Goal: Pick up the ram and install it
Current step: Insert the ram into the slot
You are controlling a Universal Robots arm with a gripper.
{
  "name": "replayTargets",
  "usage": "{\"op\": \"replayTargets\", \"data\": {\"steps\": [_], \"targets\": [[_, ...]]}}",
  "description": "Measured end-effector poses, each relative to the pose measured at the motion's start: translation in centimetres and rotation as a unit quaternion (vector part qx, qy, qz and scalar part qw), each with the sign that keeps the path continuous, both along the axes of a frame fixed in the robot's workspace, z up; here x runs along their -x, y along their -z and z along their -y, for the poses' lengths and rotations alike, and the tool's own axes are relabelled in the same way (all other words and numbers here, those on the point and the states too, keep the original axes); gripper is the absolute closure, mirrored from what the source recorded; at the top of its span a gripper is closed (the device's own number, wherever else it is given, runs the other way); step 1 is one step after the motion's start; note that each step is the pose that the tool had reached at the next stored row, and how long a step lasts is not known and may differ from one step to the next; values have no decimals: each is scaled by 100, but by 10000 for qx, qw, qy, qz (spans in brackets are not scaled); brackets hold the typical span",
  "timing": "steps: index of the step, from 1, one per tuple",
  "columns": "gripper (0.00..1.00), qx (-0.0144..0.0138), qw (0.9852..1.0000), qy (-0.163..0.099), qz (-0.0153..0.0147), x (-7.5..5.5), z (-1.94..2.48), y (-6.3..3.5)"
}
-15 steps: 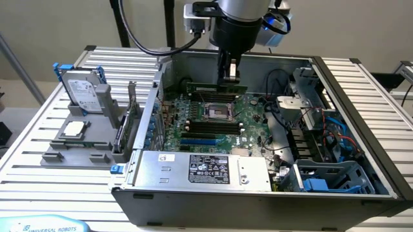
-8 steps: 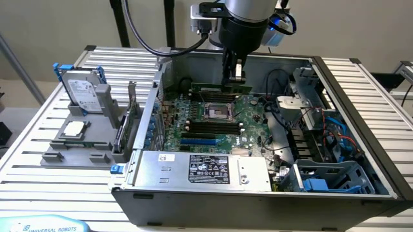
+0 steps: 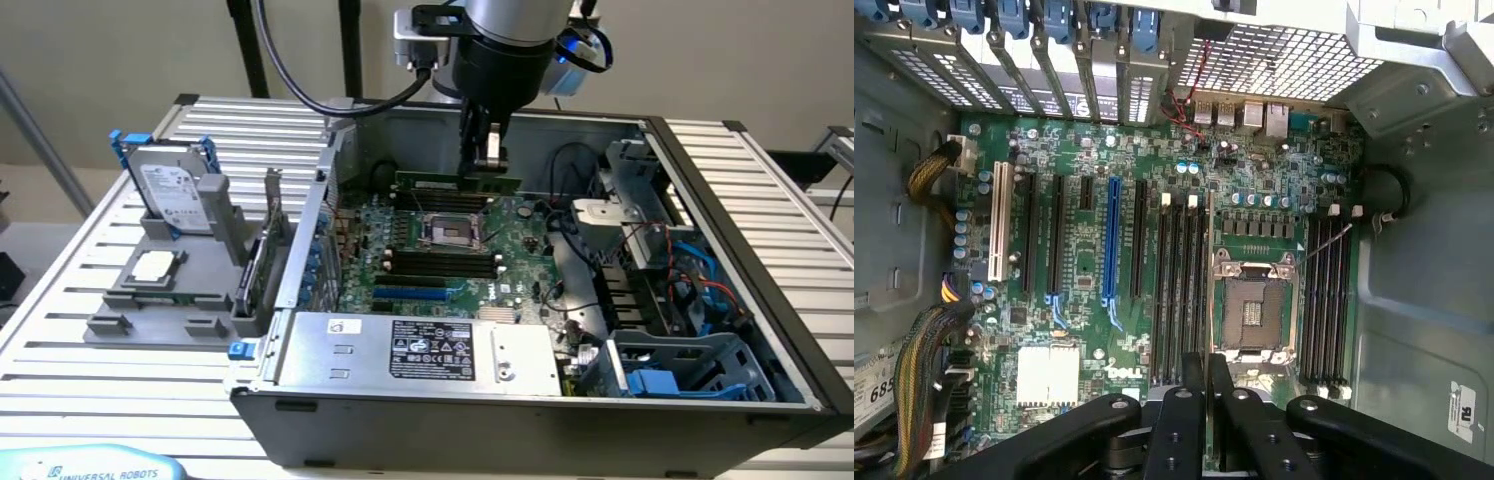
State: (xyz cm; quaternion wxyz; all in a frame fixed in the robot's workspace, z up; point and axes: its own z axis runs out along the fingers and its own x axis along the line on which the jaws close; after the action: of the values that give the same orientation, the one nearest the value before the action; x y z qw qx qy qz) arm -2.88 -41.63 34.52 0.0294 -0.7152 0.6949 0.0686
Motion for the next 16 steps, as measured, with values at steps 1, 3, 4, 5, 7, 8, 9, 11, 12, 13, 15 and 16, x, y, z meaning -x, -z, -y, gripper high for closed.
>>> {"op": "replayTargets", "data": {"steps": [1, 3, 4, 5, 7, 8, 9, 11, 12, 13, 15, 16], "targets": [[87, 0, 10000, 0, 0, 0, 0, 0], [87, 0, 10000, 0, 0, 0, 0, 0], [87, 0, 10000, 0, 0, 0, 0, 0], [87, 0, 10000, 0, 0, 0, 0, 0], [87, 0, 10000, 2, 0, 2, 0, 10], [87, 1, 10000, 8, 0, 4, 0, 25], [87, 2, 10000, 17, 0, 8, 0, 42], [87, 10, 10000, 31, 2, 19, -1, 80], [87, 19, 10000, 35, 4, 25, -2, 97], [87, 31, 10000, 38, 6, 31, -3, 113], [87, 62, 10000, 40, 11, 38, -4, 143], [87, 80, 10000, 40, 13, 40, -5, 157]]}}
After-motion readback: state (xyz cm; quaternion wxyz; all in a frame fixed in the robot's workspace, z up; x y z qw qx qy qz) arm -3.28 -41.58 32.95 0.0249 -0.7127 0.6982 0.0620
